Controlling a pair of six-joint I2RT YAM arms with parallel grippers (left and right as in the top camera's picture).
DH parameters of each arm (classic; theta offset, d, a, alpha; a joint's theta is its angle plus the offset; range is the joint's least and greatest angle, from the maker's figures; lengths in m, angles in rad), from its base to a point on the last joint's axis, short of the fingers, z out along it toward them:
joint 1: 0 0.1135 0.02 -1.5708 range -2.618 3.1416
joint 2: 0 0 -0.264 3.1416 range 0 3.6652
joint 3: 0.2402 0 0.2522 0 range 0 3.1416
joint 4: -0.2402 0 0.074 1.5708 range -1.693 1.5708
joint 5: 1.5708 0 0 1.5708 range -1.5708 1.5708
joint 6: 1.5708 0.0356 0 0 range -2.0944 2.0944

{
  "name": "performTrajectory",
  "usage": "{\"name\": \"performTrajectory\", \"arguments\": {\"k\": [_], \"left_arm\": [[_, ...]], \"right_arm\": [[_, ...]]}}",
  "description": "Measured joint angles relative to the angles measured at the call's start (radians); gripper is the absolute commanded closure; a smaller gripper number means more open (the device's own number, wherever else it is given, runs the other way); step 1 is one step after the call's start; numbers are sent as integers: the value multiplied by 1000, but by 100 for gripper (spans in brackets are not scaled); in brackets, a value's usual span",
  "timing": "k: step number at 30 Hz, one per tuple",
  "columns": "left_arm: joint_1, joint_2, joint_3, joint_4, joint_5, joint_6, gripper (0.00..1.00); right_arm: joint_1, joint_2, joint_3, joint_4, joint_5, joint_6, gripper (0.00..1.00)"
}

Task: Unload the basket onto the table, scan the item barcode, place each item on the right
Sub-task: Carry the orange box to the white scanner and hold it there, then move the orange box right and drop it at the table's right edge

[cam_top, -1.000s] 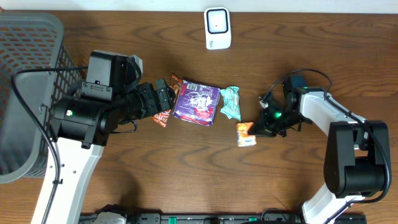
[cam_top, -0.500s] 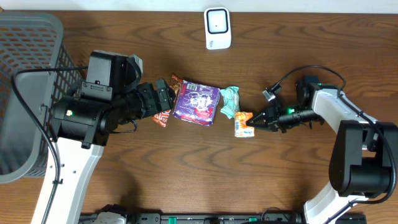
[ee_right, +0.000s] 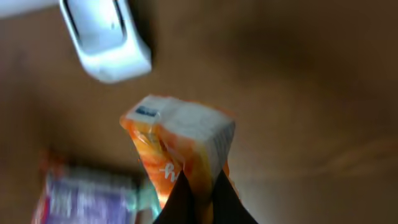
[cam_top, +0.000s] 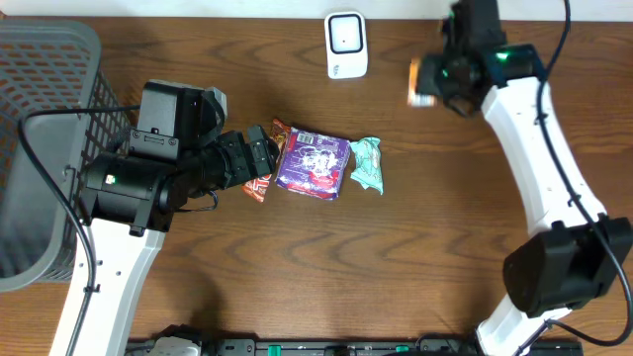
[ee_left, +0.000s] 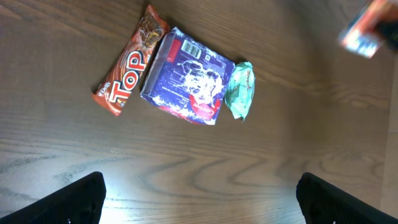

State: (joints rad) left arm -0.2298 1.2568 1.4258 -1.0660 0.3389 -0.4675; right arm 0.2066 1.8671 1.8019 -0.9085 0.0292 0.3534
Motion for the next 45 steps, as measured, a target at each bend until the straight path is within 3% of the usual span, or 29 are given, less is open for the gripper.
{"name": "performTrajectory", "arguments": {"k": [4,10,17,21,29,33,40,45], "left_arm": [[0,0,0,-1,0,0,2],[0,0,0,0,0,0,2],[0,0,0,0,1,0,2],[0,0,0,0,1,0,2],[0,0,0,0,0,0,2],[0,0,0,0,0,0,2],[0,0,0,0,0,0,2],[0,0,0,0,0,0,2]], "right_arm": [[92,20,8,191,169,52,99],[153,179,21,510,226,47,99],[198,335,20,811,352,-154,99],[243,381,21,870,444,-279,99],[277,417,35,871,726,-352,99],[219,387,71,686,823,-390,99],[-57,318,84,259,841,-301,99],[-290,318,82,125,629,-261,99]]}}
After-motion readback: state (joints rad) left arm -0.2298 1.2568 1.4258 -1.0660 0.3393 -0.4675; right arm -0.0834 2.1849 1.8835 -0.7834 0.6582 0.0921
